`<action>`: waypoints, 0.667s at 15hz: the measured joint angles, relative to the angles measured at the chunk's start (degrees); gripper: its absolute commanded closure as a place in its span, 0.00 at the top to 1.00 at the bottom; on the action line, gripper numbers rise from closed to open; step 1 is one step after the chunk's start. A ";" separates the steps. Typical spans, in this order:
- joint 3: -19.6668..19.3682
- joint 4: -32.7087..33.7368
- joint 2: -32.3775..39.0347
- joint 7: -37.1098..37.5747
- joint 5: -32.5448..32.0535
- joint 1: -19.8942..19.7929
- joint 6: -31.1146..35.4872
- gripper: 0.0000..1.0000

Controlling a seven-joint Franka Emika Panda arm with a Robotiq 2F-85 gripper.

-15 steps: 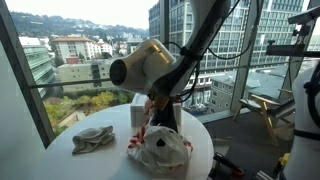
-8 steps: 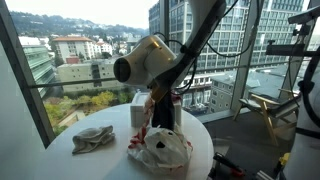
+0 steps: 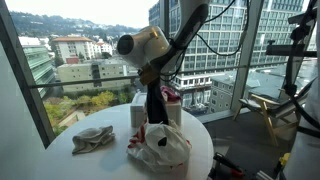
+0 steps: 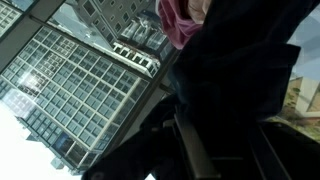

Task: Take the blue shirt out of the plastic bag

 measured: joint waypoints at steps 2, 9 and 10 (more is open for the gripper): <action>0.04 3.69 1.88 0.85 -0.01 -0.52 0.71 0.13; 1.50 12.92 2.07 1.84 -1.93 0.76 0.23 0.13; 1.68 13.91 1.86 1.98 -2.87 1.08 -0.12 0.13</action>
